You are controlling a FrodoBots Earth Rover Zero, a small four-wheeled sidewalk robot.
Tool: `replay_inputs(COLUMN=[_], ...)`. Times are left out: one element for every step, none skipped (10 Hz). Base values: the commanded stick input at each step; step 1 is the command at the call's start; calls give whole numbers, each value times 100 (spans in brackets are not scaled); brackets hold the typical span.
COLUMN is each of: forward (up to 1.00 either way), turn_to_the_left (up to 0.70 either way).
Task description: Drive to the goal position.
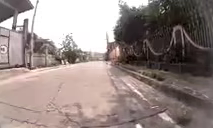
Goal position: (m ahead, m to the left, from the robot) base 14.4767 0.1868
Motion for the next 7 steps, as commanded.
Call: replay_inputs(forward=[100,100,100,100,100,100,100], turn_to_the_left=[40,0,0,0,0,0,0])
